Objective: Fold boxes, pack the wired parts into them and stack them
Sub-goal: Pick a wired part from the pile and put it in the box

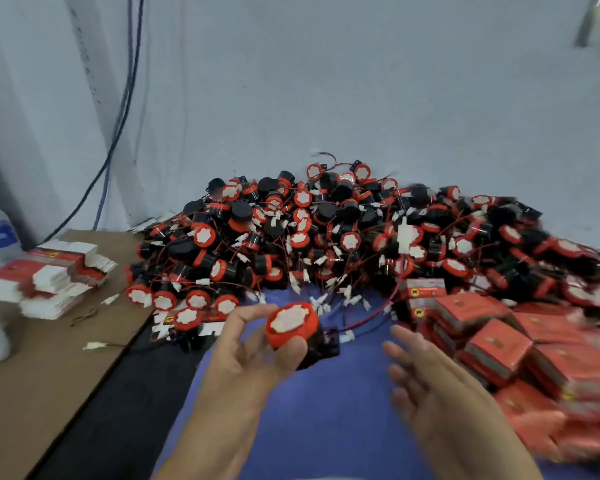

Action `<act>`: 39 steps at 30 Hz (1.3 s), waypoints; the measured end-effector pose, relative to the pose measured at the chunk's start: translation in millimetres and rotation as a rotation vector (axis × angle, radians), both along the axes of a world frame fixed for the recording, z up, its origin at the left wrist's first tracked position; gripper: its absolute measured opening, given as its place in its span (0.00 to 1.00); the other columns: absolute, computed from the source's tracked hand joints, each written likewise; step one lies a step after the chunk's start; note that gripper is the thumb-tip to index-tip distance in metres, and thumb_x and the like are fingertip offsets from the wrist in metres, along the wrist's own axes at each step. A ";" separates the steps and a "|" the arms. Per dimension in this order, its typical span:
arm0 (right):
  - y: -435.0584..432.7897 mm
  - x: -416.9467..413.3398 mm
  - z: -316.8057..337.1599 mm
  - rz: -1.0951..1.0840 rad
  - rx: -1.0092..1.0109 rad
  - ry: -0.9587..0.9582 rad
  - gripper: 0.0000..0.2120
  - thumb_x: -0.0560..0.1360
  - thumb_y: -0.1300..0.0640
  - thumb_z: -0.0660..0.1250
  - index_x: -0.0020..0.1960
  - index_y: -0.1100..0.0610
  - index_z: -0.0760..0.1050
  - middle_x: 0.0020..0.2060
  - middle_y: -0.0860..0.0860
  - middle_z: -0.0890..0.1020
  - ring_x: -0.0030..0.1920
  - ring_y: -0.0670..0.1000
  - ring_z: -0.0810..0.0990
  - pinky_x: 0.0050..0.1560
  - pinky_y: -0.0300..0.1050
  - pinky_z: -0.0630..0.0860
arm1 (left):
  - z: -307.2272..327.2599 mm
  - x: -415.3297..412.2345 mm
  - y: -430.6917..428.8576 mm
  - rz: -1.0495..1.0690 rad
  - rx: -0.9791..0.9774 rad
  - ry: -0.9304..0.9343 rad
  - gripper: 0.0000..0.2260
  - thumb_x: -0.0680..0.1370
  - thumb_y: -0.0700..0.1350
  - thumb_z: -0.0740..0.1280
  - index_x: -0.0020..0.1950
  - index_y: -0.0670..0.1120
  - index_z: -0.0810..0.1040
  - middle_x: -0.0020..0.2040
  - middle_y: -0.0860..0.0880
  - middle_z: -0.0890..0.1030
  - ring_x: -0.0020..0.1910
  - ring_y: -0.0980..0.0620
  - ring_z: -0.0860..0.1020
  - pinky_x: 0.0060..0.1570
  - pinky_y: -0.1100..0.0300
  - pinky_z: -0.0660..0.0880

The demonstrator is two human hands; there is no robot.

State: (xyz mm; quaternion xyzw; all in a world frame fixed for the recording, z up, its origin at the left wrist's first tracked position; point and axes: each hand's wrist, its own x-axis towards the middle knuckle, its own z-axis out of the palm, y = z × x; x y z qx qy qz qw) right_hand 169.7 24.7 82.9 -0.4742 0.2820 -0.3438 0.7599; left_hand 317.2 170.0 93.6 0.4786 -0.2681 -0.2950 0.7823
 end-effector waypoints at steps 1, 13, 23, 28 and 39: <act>9.9 -10.5 2.0 0.031 -0.015 -0.039 0.16 0.61 0.51 0.74 0.48 0.53 0.87 0.40 0.50 0.85 0.36 0.46 0.81 0.34 0.40 0.78 | -3.0 -14.3 11.1 0.008 0.050 -0.054 0.24 0.60 0.45 0.81 0.54 0.51 0.79 0.53 0.48 0.86 0.53 0.51 0.85 0.43 0.64 0.81; 76.0 -57.7 -26.1 -0.008 -0.773 0.519 0.10 0.77 0.59 0.71 0.39 0.48 0.78 0.38 0.44 0.83 0.41 0.43 0.82 0.40 0.35 0.79 | -72.8 -94.3 66.7 0.331 0.618 -1.147 0.18 0.70 0.54 0.75 0.56 0.63 0.72 0.54 0.67 0.76 0.54 0.63 0.74 0.50 0.63 0.74; 92.8 -48.9 -43.2 0.073 -1.260 0.865 0.07 0.80 0.54 0.59 0.42 0.52 0.69 0.38 0.46 0.71 0.38 0.49 0.70 0.37 0.45 0.68 | -114.6 -97.4 63.3 0.358 0.870 -1.562 0.15 0.62 0.54 0.82 0.45 0.55 0.83 0.48 0.54 0.82 0.47 0.47 0.82 0.40 0.54 0.78; 101.7 -38.2 -29.3 0.199 -1.252 0.910 0.09 0.79 0.52 0.58 0.42 0.53 0.70 0.40 0.47 0.71 0.40 0.50 0.70 0.36 0.42 0.67 | -125.1 -105.6 60.1 0.513 0.815 -1.557 0.12 0.70 0.50 0.69 0.52 0.52 0.85 0.47 0.51 0.82 0.42 0.45 0.81 0.37 0.52 0.77; 95.5 -21.5 -24.7 0.345 -1.180 1.051 0.15 0.78 0.55 0.60 0.36 0.51 0.57 0.38 0.50 0.71 0.35 0.51 0.68 0.28 0.42 0.59 | -115.0 -127.8 57.9 0.372 0.930 -1.251 0.23 0.61 0.47 0.81 0.55 0.55 0.84 0.47 0.53 0.82 0.37 0.48 0.79 0.30 0.56 0.73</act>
